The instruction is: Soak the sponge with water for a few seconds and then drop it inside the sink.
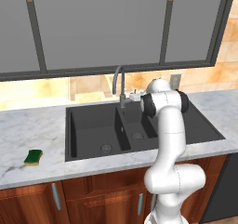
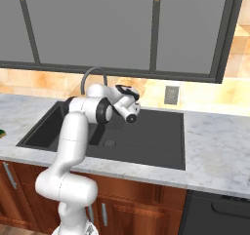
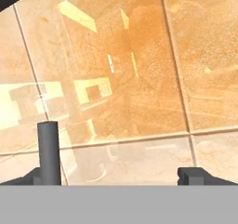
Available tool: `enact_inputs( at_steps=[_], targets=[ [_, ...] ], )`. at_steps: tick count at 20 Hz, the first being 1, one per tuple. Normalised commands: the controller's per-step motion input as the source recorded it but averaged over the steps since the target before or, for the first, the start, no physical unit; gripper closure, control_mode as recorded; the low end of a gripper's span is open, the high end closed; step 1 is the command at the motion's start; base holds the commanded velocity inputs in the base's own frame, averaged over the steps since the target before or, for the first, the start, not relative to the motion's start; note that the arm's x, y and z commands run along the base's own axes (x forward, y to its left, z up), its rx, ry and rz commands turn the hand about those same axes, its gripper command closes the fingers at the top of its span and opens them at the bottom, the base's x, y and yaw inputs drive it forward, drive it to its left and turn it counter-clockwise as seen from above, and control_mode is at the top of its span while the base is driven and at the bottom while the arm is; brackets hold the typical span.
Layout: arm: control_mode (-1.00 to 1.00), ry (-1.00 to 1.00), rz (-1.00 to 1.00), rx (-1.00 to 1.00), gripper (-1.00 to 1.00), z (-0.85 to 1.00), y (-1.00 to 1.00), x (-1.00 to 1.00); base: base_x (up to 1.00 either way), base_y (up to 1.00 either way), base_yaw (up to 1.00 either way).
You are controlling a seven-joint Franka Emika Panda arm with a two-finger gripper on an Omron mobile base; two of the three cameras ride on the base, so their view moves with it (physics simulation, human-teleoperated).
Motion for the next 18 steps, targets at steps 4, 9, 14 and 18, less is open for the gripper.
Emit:
enact_inputs(
  at_steps=[4,9,14,18],
  targets=[
    [-1.00,0.00,-0.08,0.02,-1.00,-0.07,-0.76,-0.04,0.00,0.00,0.00],
    [-1.00,0.00,-0.08,0.01,-1.00,-0.17,-0.81,0.00,0.00,0.00,0.00],
    [-1.00,0.01,-0.07,0.00,-1.00,-0.21,-0.81,0.00,0.00,0.00,0.00],
    [-1.00,0.04,-0.07,0.00,-1.00,-0.25,-0.77,-0.01,0.00,0.00,0.00]
  ],
)
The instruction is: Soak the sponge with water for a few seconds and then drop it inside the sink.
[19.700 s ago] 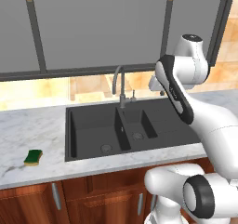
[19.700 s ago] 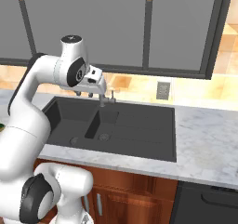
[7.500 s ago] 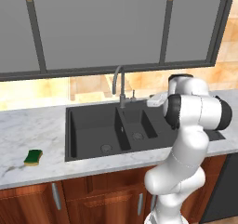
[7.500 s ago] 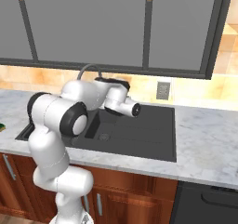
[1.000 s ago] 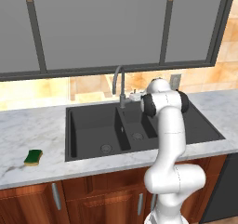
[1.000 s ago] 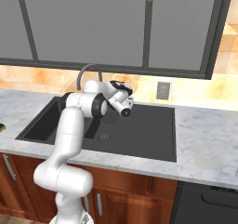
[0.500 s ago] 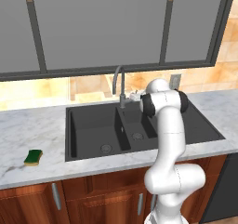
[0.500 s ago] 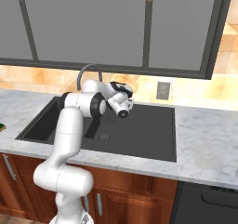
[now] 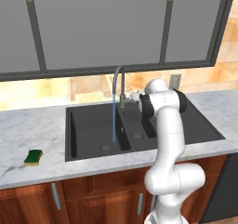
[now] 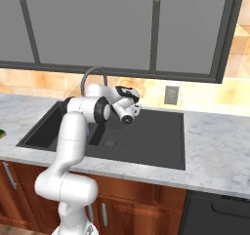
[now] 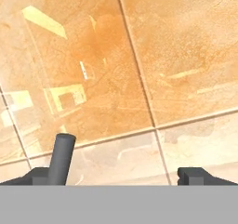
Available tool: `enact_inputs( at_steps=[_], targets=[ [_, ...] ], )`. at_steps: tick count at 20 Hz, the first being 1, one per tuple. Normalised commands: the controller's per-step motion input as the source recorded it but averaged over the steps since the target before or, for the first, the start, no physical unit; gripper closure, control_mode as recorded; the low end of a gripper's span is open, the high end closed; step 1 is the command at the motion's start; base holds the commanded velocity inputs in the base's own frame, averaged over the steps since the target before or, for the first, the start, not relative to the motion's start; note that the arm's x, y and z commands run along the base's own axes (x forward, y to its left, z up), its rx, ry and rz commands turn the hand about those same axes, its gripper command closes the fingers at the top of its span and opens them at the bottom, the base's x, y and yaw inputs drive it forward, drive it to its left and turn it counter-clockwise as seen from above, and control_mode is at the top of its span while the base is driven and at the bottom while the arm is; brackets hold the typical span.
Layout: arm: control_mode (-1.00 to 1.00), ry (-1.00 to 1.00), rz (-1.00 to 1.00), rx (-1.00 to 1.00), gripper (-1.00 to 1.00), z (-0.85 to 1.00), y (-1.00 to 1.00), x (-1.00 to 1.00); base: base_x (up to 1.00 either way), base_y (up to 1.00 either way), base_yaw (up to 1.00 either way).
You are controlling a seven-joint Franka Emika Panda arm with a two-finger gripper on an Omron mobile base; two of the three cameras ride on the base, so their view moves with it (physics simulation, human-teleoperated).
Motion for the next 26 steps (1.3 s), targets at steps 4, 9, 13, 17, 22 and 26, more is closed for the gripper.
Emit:
enact_inputs(
  at_steps=[4,9,13,17,22,26],
  targets=[
    [-1.00,0.08,-0.06,0.00,-1.00,-0.12,-0.56,-0.01,0.00,0.00,0.00],
    [-1.00,0.13,-0.03,0.00,-1.00,0.34,-0.24,-0.06,0.00,0.00,0.00],
    [-1.00,0.12,-0.04,0.01,-1.00,0.28,-0.27,-0.18,0.00,0.00,0.00],
    [-1.00,0.08,-0.05,0.01,-1.00,0.31,-0.34,-0.13,0.00,0.00,0.00],
    [-1.00,0.15,-0.04,0.02,-1.00,0.14,-0.34,-0.32,0.00,0.00,0.00],
    [-1.00,0.21,-0.04,0.00,-1.00,0.14,-0.21,-0.44,0.00,0.00,0.00]
  ],
)
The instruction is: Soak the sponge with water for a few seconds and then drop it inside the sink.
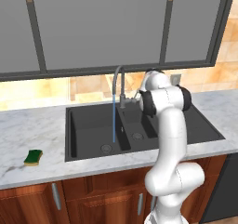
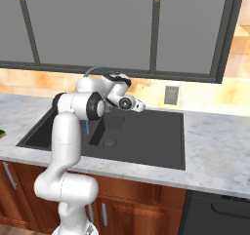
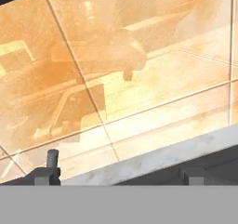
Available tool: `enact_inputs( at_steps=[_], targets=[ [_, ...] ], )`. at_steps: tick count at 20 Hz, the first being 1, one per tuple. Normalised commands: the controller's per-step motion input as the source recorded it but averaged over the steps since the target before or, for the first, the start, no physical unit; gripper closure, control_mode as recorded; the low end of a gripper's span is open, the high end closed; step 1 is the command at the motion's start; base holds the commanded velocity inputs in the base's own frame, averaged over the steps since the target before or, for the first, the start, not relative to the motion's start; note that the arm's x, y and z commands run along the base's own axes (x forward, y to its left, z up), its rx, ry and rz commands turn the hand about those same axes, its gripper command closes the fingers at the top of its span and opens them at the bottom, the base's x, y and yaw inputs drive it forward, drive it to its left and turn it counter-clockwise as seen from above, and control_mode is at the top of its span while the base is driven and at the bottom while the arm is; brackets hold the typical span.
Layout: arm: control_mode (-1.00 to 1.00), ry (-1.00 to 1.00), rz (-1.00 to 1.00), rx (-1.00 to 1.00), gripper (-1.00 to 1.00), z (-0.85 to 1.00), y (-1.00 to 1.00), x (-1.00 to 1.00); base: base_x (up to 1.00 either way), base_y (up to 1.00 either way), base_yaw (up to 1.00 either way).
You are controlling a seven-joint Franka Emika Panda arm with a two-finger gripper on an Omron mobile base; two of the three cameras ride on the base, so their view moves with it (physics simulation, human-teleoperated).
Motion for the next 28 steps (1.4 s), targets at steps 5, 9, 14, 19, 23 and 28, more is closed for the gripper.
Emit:
enact_inputs(
  at_steps=[5,9,14,19,23,28],
  targets=[
    [-1.00,0.24,-0.05,0.00,-1.00,0.07,-0.23,-0.44,0.00,0.00,0.00],
    [-1.00,0.23,-0.04,0.00,-1.00,0.03,-0.21,-0.37,0.00,0.00,0.00],
    [-1.00,0.14,-0.06,0.00,-1.00,0.17,-0.20,-0.24,0.00,0.00,0.00],
    [-1.00,0.03,-0.08,0.00,-1.00,0.41,-0.20,-0.12,0.00,0.00,0.00],
    [-1.00,0.01,-0.06,0.00,-1.00,0.43,-0.11,-0.01,0.00,0.00,0.00],
    [-1.00,0.00,-0.03,0.00,-1.00,0.34,-0.07,-0.22,0.00,0.00,0.00]
  ],
)
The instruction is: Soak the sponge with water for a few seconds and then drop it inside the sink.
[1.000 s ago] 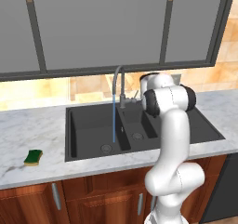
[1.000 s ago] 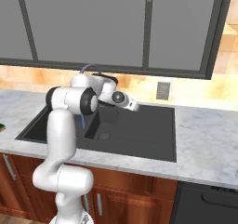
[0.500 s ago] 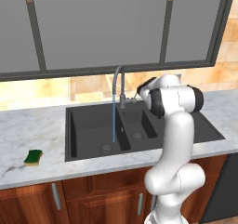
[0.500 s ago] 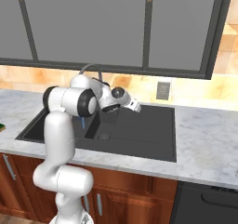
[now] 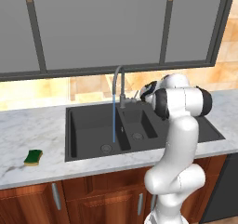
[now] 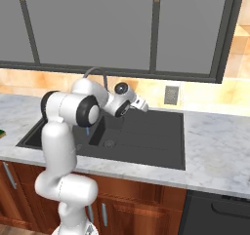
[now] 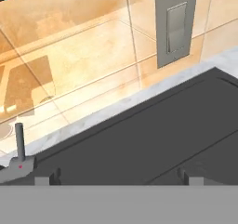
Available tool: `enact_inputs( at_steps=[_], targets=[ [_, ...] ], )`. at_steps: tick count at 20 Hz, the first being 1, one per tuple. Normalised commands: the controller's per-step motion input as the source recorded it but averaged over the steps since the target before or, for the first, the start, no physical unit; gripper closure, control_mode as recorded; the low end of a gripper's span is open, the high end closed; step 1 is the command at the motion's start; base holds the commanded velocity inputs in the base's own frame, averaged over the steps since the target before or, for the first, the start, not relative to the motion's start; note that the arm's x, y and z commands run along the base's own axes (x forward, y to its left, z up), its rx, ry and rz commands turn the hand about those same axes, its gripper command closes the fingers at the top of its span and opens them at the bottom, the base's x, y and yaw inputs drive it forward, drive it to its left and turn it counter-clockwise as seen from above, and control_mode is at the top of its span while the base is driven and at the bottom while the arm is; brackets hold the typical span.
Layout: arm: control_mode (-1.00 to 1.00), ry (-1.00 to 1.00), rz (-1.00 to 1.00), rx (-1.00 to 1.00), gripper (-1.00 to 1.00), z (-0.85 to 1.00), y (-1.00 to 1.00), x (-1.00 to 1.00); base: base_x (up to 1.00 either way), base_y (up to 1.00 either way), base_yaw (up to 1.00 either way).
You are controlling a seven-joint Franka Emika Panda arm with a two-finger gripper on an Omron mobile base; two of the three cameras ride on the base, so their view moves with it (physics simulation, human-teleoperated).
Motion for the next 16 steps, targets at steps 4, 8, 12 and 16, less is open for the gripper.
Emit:
enact_inputs(
  at_steps=[4,8,12,16],
  targets=[
    [-1.00,0.00,-0.01,0.01,-1.00,0.25,-0.11,-0.42,0.00,0.00,0.00],
    [-1.00,0.00,-0.01,0.02,-1.00,0.37,-0.07,-0.45,0.00,0.00,0.00],
    [-1.00,0.01,0.00,0.02,-1.00,0.39,-0.03,-0.44,0.00,0.00,0.00],
    [-1.00,0.01,0.00,0.00,-1.00,0.28,0.00,-0.46,0.00,0.00,0.00]
  ],
)
